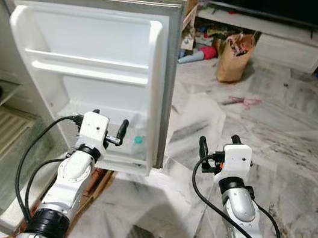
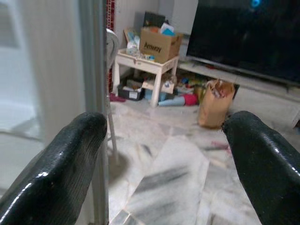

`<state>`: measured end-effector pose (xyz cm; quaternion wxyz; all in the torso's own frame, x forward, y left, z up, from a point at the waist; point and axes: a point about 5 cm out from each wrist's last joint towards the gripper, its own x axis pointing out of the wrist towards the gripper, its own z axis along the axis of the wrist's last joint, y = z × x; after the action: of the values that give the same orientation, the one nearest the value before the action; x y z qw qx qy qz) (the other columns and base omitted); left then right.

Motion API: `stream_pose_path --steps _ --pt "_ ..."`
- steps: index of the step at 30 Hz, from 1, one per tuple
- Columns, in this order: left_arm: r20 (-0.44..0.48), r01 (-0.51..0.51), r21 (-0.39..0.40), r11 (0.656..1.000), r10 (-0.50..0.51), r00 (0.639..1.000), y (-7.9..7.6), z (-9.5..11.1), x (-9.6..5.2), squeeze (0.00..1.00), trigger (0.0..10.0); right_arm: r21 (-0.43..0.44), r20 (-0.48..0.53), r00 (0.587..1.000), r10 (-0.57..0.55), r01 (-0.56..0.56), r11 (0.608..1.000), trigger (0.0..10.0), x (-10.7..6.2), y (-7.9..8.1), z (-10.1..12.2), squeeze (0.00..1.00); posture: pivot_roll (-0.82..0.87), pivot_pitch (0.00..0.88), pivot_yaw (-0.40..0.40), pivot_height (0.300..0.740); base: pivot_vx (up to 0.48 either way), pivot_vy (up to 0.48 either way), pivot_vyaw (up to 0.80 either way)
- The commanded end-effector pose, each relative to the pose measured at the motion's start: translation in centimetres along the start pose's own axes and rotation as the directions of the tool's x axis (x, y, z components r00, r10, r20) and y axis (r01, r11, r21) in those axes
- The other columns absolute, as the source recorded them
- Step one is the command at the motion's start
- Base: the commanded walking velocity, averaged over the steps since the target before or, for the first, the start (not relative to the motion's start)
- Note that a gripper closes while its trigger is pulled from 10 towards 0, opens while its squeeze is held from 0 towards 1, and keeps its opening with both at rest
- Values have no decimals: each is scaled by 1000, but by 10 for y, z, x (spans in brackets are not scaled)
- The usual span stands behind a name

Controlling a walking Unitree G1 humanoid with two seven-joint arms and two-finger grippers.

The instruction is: Restocking fridge

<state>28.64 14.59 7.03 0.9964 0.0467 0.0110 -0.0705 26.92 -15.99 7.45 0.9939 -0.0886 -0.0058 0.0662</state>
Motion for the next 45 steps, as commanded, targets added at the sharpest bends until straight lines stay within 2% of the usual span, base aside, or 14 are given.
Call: stream_pose_path --steps 1,4,7,12,27,35,45 --pt "2 -19 15 1000 19 1000 7 3 -2 0 10000 -1 15 1000 -1 1 1000 10000 5 1 4 0 -44 0 72 740 0 0 0" --pt "0 -21 30 999 21 1000 8 2 -5 0 10000 8 25 1000 -12 12 1000 10000 6 -1 6 0 -39 0 75 740 0 0 0" --pt "-31 -23 48 999 24 999 8 -5 -14 0 10000 20 18 999 -39 39 999 10000 6 -4 5 0 -44 1 75 740 0 0 0" --pt "-68 -7 31 999 9 998 4 -15 -23 0 10000 37 -8 999 -53 53 998 10000 4 -4 1 0 -56 0 72 740 0 -125 -401" --pt "-67 18 19 1000 -16 998 -1 -13 -16 0 10000 31 -16 997 -80 80 996 10000 -2 -7 -3 0 -83 0 64 740 33 -369 -800" --pt "-48 31 2 1000 -30 998 -4 -9 -9 0 10000 25 1 997 -81 81 996 10000 1 -7 1 0 -91 0 62 740 388 0 -800" --pt "-44 33 -1 999 -33 998 -4 -9 -8 0 10000 17 8 996 -94 93 995 10000 2 -12 3 0 -95 0 58 740 461 0 -800"
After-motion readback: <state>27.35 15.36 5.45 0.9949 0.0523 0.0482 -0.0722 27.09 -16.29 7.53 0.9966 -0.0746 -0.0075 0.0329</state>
